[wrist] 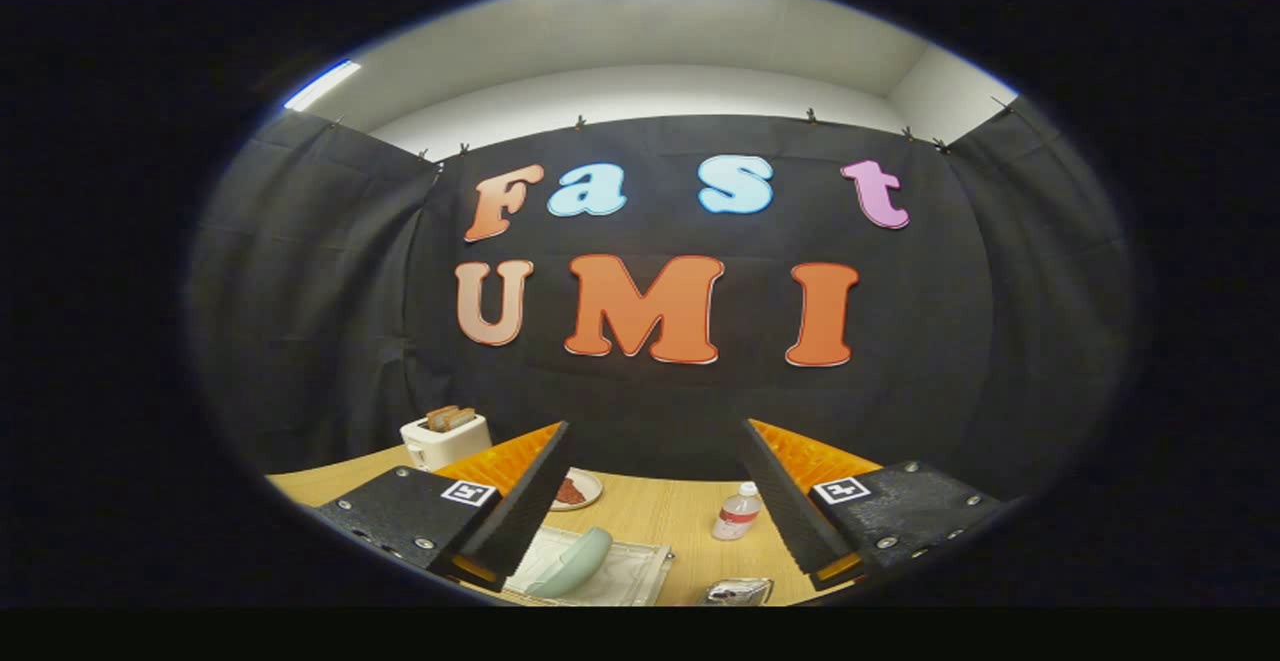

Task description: Take the plate from the dish rack, then take the spoon from the basket and place it into the plate.

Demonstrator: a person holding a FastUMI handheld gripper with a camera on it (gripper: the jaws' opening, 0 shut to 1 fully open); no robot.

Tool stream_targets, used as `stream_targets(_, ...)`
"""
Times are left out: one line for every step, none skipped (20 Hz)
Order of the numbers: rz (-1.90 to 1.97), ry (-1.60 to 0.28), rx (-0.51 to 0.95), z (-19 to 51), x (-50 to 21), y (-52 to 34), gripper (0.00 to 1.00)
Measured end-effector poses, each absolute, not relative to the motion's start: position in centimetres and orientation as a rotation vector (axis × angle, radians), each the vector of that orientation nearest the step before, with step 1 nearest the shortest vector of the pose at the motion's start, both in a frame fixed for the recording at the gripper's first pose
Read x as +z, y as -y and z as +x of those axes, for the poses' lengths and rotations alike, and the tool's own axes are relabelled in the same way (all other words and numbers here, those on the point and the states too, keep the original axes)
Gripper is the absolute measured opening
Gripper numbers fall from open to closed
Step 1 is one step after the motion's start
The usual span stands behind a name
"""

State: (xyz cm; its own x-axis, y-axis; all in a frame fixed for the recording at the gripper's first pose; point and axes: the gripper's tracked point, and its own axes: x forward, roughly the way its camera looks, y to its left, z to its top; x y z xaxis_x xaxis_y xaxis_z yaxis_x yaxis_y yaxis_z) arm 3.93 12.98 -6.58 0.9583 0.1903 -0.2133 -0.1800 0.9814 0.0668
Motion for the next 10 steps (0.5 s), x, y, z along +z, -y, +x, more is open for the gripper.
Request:
stream_targets(0.047, -0.234, 0.193, 4.2, -7.1, -13.4, 0.99)
stream_targets(0.046, -0.251, 0.200, 4.5, -7.6, -13.8, 0.99)
stream_targets(0.043, -0.289, 0.207, 4.6, -8.6, -14.3, 0.99)
stream_targets(0.046, -0.325, 0.214, 4.7, -9.5, -14.7, 0.99)
stream_targets(0.052, -0.352, 0.227, 4.7, -10.1, -15.2, 0.99)
stream_targets(0.058, -0.378, 0.239, 4.9, -10.7, -15.7, 0.99)
stream_targets(0.066, -0.406, 0.244, 5.1, -11.3, -16.1, 0.99)
stream_targets(0.075, -0.435, 0.242, 5.4, -12.0, -16.3, 0.99)
stream_targets(0.085, -0.465, 0.241, 5.3, -12.6, -16.4, 0.99)
stream_targets(0.093, -0.499, 0.243, 5.6, -13.4, -16.7, 0.99)
